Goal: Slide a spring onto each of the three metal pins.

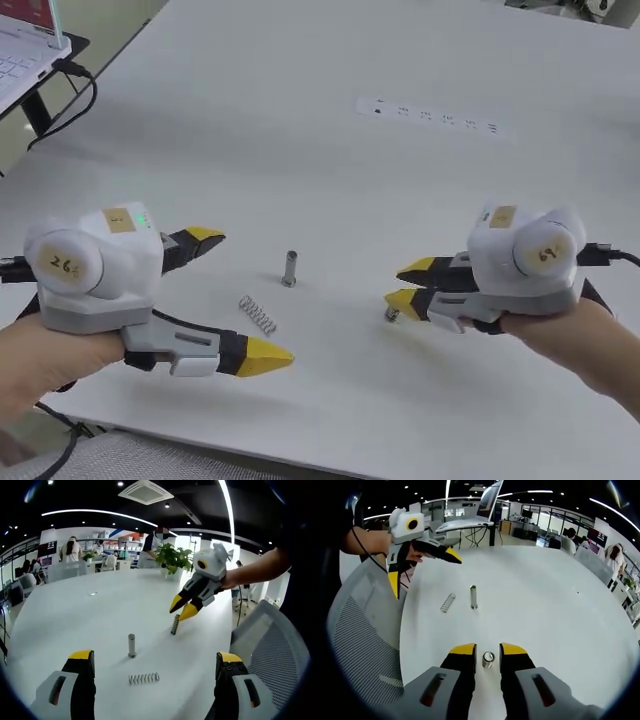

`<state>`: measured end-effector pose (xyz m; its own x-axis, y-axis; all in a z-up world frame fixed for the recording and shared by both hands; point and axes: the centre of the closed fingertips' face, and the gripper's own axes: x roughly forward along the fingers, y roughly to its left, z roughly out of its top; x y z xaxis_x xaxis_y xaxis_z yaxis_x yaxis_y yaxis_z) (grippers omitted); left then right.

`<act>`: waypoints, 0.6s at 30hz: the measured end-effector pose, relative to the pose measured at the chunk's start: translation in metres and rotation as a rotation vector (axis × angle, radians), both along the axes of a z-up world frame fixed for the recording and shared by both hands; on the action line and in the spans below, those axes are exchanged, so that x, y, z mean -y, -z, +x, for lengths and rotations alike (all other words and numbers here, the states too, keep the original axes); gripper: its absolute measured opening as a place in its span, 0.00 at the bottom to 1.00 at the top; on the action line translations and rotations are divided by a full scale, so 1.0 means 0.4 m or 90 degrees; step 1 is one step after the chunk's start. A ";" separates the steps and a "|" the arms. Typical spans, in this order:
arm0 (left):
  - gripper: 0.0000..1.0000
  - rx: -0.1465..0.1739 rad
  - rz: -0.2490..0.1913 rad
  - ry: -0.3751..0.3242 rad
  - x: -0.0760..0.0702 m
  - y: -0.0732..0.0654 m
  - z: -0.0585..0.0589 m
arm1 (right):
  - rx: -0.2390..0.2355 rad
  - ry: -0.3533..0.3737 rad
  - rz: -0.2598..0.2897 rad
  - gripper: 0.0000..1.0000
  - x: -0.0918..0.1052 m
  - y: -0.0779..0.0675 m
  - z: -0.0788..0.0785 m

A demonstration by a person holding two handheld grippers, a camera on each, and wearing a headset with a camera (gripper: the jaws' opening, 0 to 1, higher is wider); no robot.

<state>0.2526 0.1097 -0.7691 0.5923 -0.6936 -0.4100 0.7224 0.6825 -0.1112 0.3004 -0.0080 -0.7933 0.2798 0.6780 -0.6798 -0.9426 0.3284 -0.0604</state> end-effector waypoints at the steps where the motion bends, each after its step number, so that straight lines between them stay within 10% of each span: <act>1: 0.98 0.000 0.001 0.000 0.001 0.000 -0.001 | 0.002 0.001 0.001 0.17 -0.001 -0.004 -0.001; 18: 0.98 0.004 -0.001 0.007 0.007 -0.015 -0.012 | 0.009 0.031 0.049 0.26 0.015 -0.058 -0.022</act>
<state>0.2479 0.1070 -0.7631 0.5866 -0.7008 -0.4060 0.7309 0.6740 -0.1075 0.2917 -0.0141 -0.7701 0.3228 0.7133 -0.6221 -0.9246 0.3781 -0.0462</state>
